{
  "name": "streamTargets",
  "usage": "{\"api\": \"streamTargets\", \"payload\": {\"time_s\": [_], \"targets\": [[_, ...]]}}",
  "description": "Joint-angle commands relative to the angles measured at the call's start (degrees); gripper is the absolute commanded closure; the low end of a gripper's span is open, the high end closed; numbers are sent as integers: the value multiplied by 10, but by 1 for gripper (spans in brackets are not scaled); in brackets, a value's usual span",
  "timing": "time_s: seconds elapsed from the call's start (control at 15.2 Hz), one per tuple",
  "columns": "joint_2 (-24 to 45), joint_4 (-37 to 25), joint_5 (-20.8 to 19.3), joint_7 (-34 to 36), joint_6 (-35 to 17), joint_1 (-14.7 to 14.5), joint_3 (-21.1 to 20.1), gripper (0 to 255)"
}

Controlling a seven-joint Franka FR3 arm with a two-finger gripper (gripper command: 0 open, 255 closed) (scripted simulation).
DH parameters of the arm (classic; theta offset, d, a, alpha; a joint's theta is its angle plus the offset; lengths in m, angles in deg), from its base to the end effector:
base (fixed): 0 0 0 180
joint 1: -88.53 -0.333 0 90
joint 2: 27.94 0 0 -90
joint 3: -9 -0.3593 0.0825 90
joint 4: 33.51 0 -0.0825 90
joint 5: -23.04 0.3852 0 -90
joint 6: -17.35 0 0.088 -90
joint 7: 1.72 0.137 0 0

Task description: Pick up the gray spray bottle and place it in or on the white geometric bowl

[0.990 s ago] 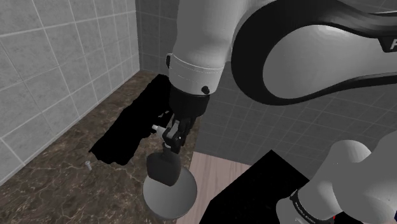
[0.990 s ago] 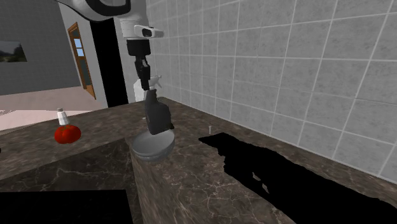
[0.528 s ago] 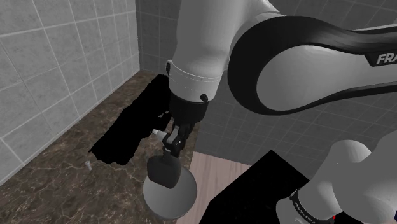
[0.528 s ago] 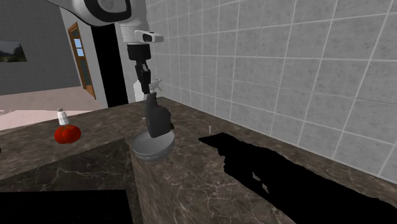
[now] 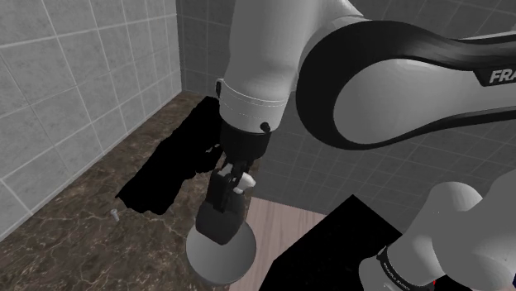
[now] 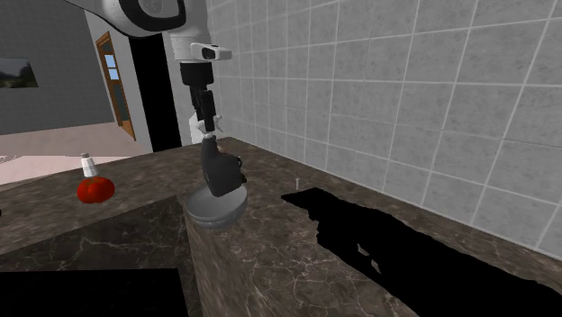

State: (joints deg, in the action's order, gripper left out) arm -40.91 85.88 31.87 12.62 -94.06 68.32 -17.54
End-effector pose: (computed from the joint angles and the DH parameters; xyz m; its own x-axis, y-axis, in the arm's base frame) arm 0.3194 0.3826 0.5302 0.8738 0.4836 0.0516 0.4861 -0.8718 -0.0610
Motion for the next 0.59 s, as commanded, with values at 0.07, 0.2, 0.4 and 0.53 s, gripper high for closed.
{"api": "streamTargets", "payload": {"time_s": [0.07, 0.2, 0.4, 0.53], "targets": [[-7, -32, 0, -1, 39, 1, 5, 0], [-10, -63, 0, -1, 73, 3, 8, 0], [-10, -63, 0, -1, 73, 3, 8, 0], [-10, -63, 0, -1, 73, 3, 8, 0]]}}
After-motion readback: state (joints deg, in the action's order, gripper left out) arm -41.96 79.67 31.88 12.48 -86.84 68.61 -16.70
